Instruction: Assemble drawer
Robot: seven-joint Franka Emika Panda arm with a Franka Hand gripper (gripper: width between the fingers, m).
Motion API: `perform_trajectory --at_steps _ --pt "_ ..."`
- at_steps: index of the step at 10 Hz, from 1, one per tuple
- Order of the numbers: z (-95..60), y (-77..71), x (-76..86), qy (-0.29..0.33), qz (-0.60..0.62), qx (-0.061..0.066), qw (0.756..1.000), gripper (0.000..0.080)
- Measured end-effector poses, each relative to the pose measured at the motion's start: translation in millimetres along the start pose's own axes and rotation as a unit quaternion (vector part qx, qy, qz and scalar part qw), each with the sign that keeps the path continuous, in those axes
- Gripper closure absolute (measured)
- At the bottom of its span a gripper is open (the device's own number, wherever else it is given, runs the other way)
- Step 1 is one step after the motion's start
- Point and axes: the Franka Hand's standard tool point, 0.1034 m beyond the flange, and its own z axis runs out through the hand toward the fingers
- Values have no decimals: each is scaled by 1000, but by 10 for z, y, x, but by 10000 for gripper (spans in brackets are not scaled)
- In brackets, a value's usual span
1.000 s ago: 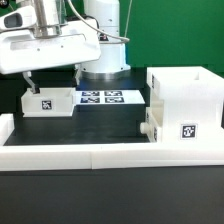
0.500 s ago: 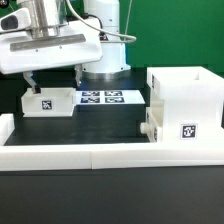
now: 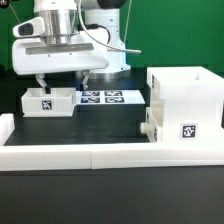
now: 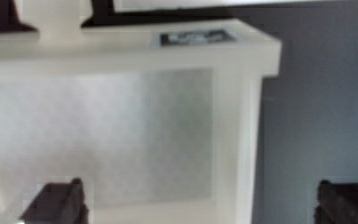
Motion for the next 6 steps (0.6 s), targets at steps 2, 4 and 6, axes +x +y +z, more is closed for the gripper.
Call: perform_trajectory --at_steps 2,4,6 --pt "2 -18 12 0 -3 1 1000 150" --pt "2 -18 12 0 -3 1 1000 150" --pt "56 -23 -7 13 -4 -7 1000 150"
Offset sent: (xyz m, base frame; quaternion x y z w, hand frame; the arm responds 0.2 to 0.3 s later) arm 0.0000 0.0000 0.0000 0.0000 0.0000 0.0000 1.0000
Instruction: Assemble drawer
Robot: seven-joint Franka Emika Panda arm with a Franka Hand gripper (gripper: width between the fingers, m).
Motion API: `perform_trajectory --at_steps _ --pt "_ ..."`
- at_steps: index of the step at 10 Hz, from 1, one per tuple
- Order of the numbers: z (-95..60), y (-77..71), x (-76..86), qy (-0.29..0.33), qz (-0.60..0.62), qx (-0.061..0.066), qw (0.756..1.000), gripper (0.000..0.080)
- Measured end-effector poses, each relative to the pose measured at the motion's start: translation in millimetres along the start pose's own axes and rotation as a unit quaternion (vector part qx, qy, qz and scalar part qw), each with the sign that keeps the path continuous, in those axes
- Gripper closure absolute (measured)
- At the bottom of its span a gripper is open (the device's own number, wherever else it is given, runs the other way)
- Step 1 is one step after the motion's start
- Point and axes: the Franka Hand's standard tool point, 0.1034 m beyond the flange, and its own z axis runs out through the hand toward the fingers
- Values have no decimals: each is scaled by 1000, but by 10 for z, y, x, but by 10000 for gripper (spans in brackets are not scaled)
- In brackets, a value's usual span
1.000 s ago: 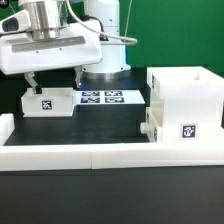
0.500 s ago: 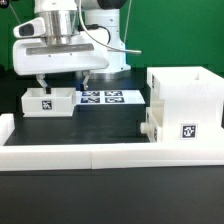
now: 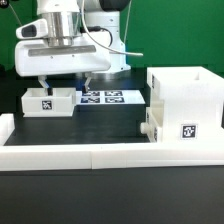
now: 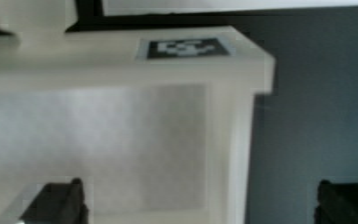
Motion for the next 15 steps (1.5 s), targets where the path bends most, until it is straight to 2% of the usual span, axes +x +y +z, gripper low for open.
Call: perform_trajectory --at_steps 1,4,8,9,10,11,12,13,14,15 --pt "74 3 -67 7 1 -6 1000 150" --pt "211 -16 -139 13 3 -10 1000 150" --pt "242 11 -188 14 7 -12 1000 160" --pt "242 11 -187 14 7 -12 1000 319" --pt "242 11 -187 14 7 -12 1000 319" --pt "242 11 -187 14 7 -12 1000 551" --pt "242 11 -187 14 7 -12 1000 699" --pt "241 12 -186 14 7 -12 1000 699" --pt "241 12 -184 14 7 -12 1000 759" --pt "241 12 -184 14 7 -12 1000 759"
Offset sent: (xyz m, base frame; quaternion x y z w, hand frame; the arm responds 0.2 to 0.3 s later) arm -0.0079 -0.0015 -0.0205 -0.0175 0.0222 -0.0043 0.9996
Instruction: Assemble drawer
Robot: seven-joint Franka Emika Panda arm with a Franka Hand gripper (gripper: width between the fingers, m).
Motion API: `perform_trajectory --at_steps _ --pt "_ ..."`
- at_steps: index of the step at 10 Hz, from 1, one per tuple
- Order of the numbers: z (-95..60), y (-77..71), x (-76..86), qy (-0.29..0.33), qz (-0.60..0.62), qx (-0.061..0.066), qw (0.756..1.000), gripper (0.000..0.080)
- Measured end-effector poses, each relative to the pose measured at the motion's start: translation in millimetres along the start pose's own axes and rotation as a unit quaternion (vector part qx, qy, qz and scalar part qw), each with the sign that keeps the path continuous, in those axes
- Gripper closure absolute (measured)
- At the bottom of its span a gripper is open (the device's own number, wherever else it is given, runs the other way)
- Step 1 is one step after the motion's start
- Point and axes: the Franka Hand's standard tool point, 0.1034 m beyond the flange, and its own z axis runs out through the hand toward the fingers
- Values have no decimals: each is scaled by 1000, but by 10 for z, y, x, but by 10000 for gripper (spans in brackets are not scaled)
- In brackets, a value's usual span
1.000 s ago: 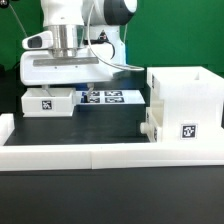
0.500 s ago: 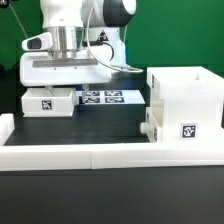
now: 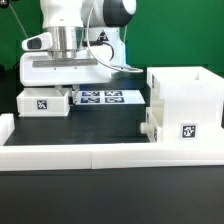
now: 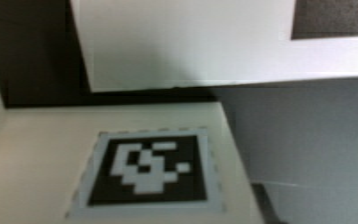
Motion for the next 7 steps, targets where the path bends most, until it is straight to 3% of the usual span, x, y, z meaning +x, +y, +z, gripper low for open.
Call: perform_trajectory --at_steps 5,7 --pt "-16 -40 24 -5 -4 5 1000 758" --pt "-164 -199 219 -6 -26 11 1000 758"
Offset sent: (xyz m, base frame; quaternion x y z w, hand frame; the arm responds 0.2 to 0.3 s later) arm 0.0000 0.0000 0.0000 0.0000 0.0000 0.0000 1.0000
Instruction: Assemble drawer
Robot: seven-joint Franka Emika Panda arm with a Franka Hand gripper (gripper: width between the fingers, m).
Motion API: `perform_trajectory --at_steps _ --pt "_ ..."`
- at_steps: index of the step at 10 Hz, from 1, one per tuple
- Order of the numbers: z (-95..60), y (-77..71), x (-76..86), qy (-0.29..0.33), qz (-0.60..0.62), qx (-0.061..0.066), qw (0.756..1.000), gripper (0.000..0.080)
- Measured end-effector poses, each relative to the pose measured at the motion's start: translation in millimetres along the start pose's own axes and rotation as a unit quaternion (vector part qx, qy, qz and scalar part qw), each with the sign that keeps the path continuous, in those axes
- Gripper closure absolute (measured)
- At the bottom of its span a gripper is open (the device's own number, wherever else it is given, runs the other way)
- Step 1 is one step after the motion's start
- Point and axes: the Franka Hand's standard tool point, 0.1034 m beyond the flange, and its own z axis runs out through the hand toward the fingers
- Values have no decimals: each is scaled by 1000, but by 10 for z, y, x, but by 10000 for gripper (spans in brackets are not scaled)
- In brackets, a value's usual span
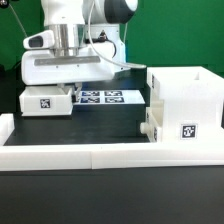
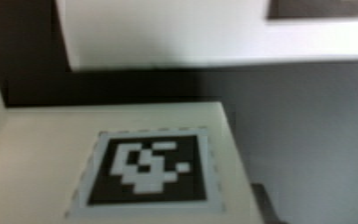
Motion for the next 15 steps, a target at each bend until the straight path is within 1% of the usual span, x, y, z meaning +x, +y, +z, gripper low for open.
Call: perform_trajectory --at_steps 2,4,6,7,9,10,13,15 --pt "-92 -158 215 -3 -15 10 1000 758" --pt "-164 -370 434 3 -34 17 999 758" --pt "-227 -621 693 13 -44 24 999 758" --pt "-230 -705 769 18 -52 26 998 758" --pt "-180 -843 895 10 -69 37 997 758" --pt "-163 -850 910 7 -76 39 996 758" --pt "-155 -841 890 6 -92 39 995 758" --pt "-153 -834 888 8 -162 38 986 758"
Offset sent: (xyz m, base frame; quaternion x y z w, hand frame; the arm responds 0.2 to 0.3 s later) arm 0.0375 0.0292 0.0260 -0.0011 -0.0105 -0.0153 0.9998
